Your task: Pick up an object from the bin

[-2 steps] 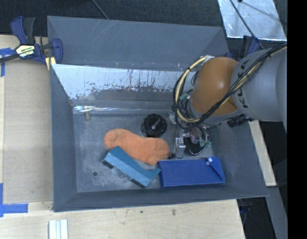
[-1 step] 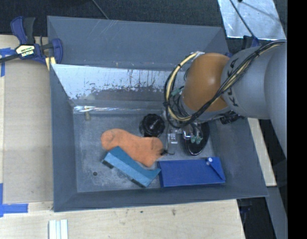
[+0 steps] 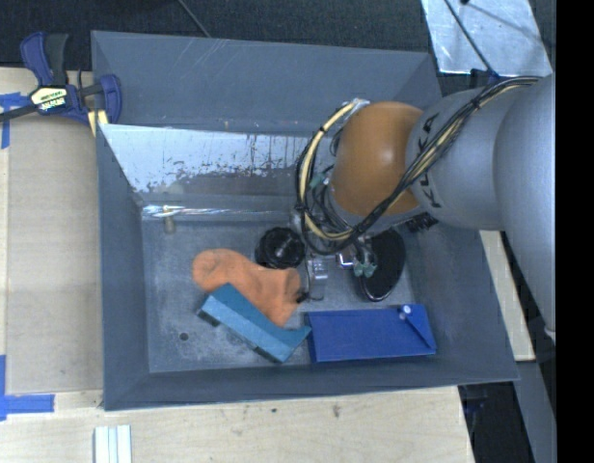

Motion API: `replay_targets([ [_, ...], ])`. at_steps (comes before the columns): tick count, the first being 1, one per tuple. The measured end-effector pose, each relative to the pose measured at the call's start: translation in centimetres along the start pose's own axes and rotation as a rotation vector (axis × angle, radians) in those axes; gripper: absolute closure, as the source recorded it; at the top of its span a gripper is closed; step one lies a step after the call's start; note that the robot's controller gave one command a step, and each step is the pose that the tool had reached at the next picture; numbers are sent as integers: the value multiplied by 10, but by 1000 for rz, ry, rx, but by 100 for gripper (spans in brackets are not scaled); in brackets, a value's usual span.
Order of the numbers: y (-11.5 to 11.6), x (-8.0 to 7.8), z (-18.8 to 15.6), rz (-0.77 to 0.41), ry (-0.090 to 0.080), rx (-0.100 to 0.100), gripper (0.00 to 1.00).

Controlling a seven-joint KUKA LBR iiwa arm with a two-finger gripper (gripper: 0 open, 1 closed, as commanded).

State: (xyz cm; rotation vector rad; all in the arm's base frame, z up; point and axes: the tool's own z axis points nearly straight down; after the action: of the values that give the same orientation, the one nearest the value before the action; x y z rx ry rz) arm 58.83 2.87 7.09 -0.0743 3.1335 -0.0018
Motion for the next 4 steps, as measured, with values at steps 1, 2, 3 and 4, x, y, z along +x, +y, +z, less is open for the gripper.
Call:
replay_targets([
  [1,19,18,0,280,4,-1,100],
  [2,19,18,0,280,4,-1,100],
  [3,28,16,-51,296,11,1,100],
  [4,115,-39,-35,318,5,-2,0],
])
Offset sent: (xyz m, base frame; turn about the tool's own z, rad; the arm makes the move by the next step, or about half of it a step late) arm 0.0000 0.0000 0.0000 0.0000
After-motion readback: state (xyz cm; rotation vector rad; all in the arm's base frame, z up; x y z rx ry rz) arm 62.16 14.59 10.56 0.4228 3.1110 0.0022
